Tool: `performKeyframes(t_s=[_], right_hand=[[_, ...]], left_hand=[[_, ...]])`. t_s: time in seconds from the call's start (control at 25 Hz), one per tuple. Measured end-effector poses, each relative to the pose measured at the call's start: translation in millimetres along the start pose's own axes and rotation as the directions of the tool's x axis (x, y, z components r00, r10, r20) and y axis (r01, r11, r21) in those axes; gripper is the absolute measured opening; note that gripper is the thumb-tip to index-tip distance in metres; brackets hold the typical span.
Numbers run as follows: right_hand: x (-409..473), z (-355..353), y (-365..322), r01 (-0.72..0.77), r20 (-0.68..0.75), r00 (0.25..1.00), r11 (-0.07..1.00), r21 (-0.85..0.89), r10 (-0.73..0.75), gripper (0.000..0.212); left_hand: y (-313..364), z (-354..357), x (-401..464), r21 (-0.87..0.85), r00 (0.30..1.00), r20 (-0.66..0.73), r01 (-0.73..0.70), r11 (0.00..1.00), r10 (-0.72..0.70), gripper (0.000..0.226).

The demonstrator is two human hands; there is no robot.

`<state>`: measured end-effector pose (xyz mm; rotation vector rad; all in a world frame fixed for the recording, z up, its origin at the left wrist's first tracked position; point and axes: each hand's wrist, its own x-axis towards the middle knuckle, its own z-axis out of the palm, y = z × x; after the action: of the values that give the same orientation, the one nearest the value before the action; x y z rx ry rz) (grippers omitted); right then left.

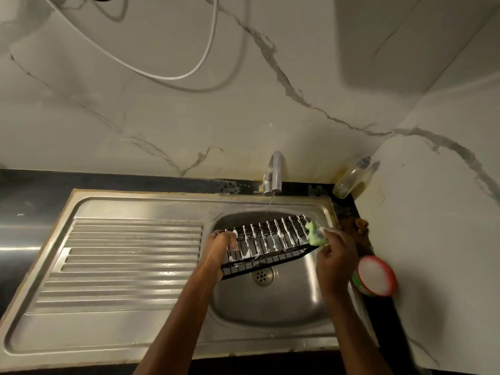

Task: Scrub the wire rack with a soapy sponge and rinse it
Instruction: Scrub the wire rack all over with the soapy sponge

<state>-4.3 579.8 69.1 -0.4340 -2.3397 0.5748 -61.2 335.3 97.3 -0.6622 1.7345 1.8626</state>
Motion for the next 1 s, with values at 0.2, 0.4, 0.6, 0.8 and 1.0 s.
performKeyframes(t_s=[0.2,0.4,0.6,0.8,1.0], right_hand=[[-53.6,10.8,-59.4,0.279,0.050,0.957,0.952,0.123,-0.287,0.031],[5.6,0.5,-13.5,-0.037,0.000,0.999,0.999,0.005,0.037,0.035],[-2.1,20.8,-65.9,-0.005,0.039,0.999,1.000,0.000,0.005,0.032],[-27.0,22.8,-66.9,0.391,0.134,0.908,0.918,0.061,-0.396,0.034],[40.6,13.6,-25.2,-0.036,0.048,0.998,0.984,-0.172,0.045,0.033]], left_hand=[[5.9,5.5,-1.1,-0.034,1.000,-0.003,0.026,0.999,-0.026,0.034],[1.4,0.5,0.5,-0.013,0.999,-0.023,0.034,0.999,-0.034,0.029],[3.5,9.0,-1.2,0.007,1.000,0.013,-0.005,1.000,0.004,0.036],[6.1,7.9,-2.0,0.004,0.998,0.001,-0.056,0.998,0.056,0.026],[-1.1,5.4,-0.8,0.028,0.998,0.016,-0.058,0.998,0.058,0.039]])
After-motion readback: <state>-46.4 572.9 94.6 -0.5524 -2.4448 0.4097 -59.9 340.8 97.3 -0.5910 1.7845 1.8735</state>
